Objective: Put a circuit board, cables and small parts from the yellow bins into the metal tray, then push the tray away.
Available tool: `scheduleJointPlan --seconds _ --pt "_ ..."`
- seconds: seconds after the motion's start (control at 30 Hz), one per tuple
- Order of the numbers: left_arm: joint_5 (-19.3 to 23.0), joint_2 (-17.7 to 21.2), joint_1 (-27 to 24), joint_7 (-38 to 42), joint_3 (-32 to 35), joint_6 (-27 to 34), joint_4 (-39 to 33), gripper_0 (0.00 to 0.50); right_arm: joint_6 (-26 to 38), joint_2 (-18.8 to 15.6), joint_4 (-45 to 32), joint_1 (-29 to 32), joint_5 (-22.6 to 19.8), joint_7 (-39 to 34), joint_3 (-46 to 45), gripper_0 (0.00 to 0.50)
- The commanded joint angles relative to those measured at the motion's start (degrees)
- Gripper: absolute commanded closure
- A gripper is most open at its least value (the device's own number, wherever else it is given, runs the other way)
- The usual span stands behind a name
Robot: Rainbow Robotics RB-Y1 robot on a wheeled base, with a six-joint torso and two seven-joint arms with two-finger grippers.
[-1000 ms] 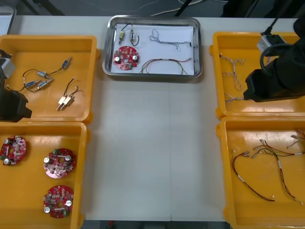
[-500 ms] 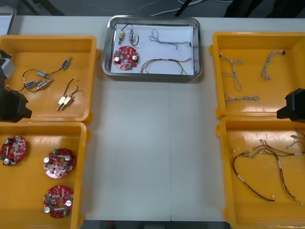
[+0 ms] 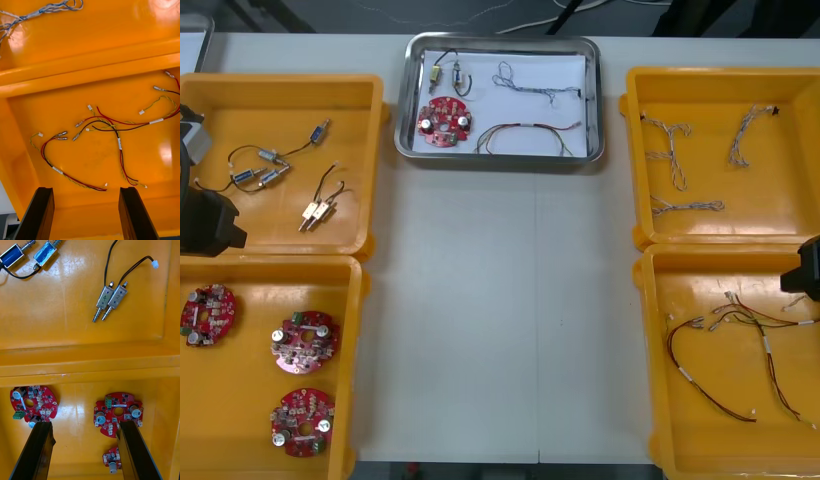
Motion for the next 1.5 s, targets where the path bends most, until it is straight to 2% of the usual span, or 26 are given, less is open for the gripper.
scheduleJointPlan --seconds 0.03,0.6,0.77,0.93,1.5 --pt "0.27 2.59 0.91 -0.64 1.89 -0.26 -1.41 0.0 0.19 0.47 -1.81 2.89 2.24 4.79 -1.97 0.0" --pt "0.27 2.59 0.91 -0.64 1.89 -0.26 -1.41 0.0 0.19 5.13 0.91 3.41 6.37 10.32 -1.97 0.0" --pt "0.27 2.59 0.91 -0.64 1.89 -0.26 -1.41 0.0 -2.14 5.31 3.02 3.41 7.34 11.82 -1.18 0.0" --pt "0.27 2.59 0.91 -0.64 1.89 -0.26 -1.41 0.0 -4.16 5.31 3.73 3.41 10.15 13.05 0.32 0.0" --pt "0.27 2.59 0.91 -0.64 1.89 -0.26 -1.41 0.0 -6.01 6.1 4.25 3.41 9.53 16.04 0.49 0.0"
